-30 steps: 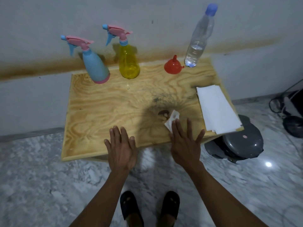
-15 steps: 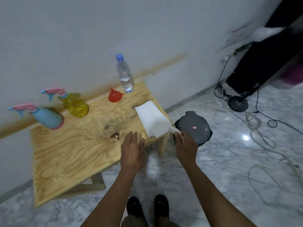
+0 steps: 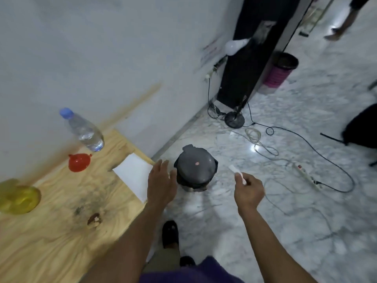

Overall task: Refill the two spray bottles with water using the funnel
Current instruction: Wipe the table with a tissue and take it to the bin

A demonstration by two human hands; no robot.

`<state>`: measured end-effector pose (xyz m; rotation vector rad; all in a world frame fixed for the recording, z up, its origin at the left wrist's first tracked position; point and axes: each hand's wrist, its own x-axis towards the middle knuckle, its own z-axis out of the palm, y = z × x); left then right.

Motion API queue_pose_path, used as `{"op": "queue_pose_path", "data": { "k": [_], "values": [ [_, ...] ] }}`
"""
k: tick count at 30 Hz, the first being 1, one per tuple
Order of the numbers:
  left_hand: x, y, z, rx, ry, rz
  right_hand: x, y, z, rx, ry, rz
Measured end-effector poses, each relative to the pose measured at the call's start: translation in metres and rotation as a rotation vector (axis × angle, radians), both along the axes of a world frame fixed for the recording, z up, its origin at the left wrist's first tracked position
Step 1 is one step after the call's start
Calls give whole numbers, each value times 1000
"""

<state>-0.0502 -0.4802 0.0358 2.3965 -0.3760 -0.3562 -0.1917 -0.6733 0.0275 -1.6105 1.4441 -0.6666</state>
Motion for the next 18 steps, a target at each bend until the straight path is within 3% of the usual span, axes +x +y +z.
{"op": "queue_pose_path", "data": {
  "k": [9, 18],
  "values": [
    [42, -18, -7, 20, 38, -127, 26, -2, -16, 110, 24, -88],
    [89, -46, -15, 46, 8, -87, 89, -43, -15, 134, -1, -70]
  ]
}}
